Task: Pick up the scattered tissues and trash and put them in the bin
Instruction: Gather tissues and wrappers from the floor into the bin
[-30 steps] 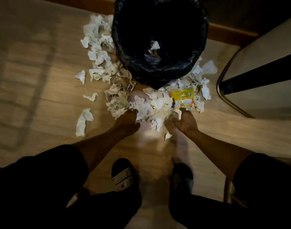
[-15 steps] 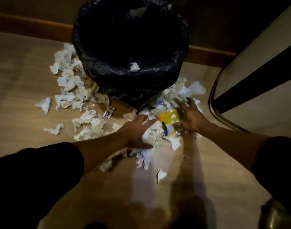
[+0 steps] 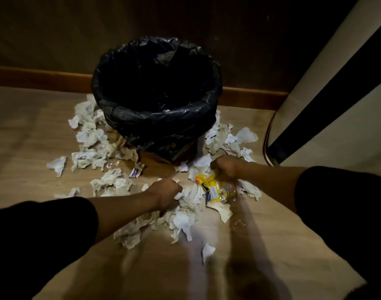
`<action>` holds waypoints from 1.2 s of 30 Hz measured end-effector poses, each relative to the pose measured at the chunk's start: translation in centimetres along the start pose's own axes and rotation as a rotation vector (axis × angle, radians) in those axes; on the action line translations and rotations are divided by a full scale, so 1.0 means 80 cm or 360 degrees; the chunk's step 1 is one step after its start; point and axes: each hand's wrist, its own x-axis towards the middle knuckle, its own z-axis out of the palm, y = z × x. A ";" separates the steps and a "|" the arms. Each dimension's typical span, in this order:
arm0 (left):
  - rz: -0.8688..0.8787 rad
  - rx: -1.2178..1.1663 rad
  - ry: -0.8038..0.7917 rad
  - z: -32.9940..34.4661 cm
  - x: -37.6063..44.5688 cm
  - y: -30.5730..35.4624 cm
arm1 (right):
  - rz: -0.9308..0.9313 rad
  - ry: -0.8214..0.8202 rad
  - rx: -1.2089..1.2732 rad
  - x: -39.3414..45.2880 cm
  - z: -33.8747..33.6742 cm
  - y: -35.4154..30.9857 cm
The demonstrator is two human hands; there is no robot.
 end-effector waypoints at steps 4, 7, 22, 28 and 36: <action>-0.0115 0.0026 0.0130 -0.029 -0.012 0.005 | 0.0081 0.0215 0.0189 -0.019 -0.023 0.011; -0.0087 -0.0011 0.0285 -0.056 -0.025 0.020 | 0.0097 0.0187 0.0216 -0.044 -0.036 0.017; 0.0328 -0.0475 0.1326 -0.258 -0.104 0.081 | 0.0308 0.0973 0.1192 -0.189 -0.144 0.073; -0.0187 -0.0805 0.1718 -0.301 -0.119 0.038 | 0.0268 0.1339 0.1823 -0.200 -0.194 0.036; -0.0562 -0.1026 0.1401 -0.300 -0.117 -0.014 | 0.0108 0.1645 0.2467 -0.161 -0.275 -0.048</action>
